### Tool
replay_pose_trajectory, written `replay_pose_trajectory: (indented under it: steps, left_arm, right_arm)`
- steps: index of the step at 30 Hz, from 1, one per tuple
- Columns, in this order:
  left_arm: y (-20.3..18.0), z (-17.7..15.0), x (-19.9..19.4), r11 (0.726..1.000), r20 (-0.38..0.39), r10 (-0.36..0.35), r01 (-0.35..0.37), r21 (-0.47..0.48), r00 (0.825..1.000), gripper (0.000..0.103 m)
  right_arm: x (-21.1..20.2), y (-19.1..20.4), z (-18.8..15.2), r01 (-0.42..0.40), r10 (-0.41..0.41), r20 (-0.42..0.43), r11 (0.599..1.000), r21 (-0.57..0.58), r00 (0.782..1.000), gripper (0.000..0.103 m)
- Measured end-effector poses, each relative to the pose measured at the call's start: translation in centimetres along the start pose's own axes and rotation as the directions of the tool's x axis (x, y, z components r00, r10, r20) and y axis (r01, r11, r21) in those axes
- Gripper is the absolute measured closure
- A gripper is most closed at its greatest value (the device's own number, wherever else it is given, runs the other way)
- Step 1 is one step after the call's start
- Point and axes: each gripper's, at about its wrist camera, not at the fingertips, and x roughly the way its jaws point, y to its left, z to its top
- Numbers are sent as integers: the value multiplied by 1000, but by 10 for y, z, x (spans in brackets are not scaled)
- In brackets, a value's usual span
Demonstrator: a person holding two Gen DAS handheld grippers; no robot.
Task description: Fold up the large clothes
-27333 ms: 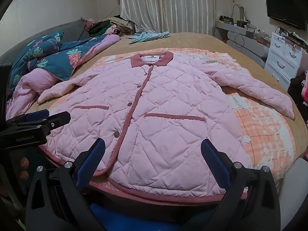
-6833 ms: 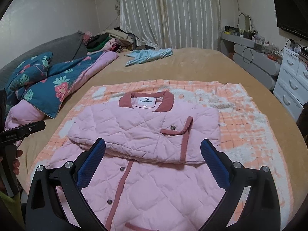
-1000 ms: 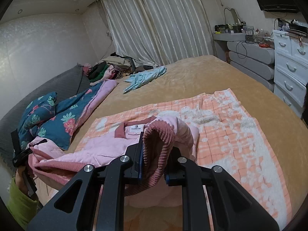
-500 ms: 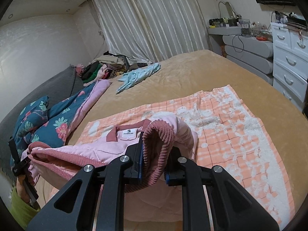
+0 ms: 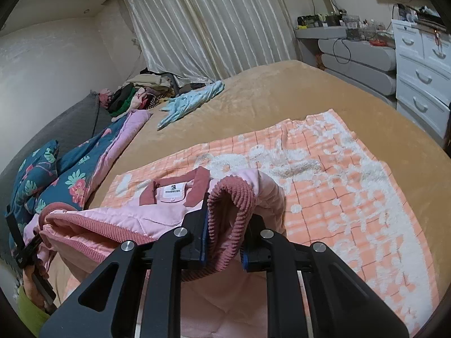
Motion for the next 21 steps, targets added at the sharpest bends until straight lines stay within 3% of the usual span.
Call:
replay_pose_trajectory:
  steps: [10,14,17,21]
  left_arm:
    - [4,-7,18,1000,-25,-1,0,-23,1000,94]
    - [5,-6,23,1000,-30,-8,8,-23,1000,94]
    - [5,-5,25,1000,-30,-13,12,-21,999,94]
    - [4,-6,26,1000,-31,-18,18,-18,999,94]
  right_arm:
    - [26,-14,2,-61,65,-38,994,96,997,76]
    - [31,-18,4,-106,111,-30,984,147,993,61]
    - [31,-18,4,-115,119,-14,981,158,993,44]
    - [32,-16,4,-118,121,-8,982,146,993,43]
